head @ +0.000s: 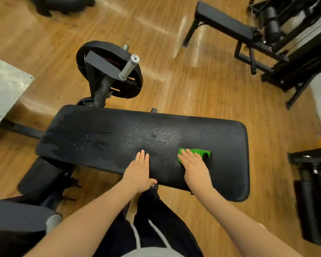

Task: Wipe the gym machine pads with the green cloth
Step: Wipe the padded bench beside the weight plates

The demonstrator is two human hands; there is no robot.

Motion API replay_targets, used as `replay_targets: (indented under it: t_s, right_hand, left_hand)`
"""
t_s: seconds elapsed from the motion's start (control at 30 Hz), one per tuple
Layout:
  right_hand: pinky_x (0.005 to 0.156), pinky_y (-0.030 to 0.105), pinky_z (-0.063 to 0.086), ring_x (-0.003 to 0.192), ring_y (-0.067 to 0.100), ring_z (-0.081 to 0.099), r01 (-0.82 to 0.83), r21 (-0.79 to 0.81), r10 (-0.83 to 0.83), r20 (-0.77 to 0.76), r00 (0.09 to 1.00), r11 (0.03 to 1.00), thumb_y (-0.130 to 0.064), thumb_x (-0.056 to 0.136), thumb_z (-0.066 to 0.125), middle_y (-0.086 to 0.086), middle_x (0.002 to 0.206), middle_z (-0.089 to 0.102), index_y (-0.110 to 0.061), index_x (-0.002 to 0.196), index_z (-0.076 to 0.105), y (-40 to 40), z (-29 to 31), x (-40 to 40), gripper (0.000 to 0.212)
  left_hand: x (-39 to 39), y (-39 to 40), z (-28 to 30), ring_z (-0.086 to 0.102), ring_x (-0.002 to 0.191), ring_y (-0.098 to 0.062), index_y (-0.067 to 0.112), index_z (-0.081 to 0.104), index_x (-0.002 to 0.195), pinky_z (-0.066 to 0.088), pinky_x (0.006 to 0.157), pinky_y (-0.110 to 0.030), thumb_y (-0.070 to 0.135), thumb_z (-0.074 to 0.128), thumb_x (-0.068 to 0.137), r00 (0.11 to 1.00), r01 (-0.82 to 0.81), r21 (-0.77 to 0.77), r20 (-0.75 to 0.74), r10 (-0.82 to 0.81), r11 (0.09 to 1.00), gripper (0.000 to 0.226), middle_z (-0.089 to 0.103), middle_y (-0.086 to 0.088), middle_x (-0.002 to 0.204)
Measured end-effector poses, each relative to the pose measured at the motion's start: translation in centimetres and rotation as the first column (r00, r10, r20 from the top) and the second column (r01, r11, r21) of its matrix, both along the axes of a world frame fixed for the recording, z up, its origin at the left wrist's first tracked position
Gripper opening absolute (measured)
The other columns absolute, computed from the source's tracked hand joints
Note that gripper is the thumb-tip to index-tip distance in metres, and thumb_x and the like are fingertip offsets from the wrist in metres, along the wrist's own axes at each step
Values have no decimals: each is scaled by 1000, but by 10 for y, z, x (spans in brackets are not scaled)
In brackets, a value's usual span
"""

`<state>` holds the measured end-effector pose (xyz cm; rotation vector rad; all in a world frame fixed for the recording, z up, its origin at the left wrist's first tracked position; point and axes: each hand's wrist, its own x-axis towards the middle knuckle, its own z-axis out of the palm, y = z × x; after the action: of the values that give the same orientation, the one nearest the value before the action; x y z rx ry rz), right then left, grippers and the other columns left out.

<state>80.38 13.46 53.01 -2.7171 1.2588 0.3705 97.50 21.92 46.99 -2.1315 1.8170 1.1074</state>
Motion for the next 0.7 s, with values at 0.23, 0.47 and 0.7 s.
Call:
replay_targets:
  t_s: [0.23, 0.47, 0.7]
  right_hand:
    - [90, 39, 45, 104, 21, 65, 35, -86, -30, 60, 998, 996, 9, 33, 83, 4, 108, 70, -12, 101, 73, 52, -6, -16, 72]
    - [86, 40, 49, 100, 22, 67, 71, -99, -64, 80, 995, 993, 8, 30, 84, 3, 103, 71, -12, 94, 75, 77, -3, -14, 68]
    - [89, 41, 47, 104, 23, 65, -166, -54, 168, 33, 985, 985, 2, 38, 85, 5, 109, 70, -13, 100, 73, 73, -12, 7, 65]
  left_hand:
    - [5, 0, 2, -5, 149, -29, 3, -9, 152, 13, 120, -40, 57, 47, 94, 998, 55, -21, 20, -54, 998, 97, -13, -17, 160]
    - [14, 6, 0, -8, 149, -26, 6, -11, 152, 10, 120, -39, 52, 44, 97, 995, 97, -53, 8, -96, 994, 90, -14, -15, 161]
    - [14, 6, -2, -8, 149, -25, 6, -11, 152, 10, 120, -39, 51, 45, 97, 995, 98, -66, -2, -98, 993, 91, -14, -14, 160]
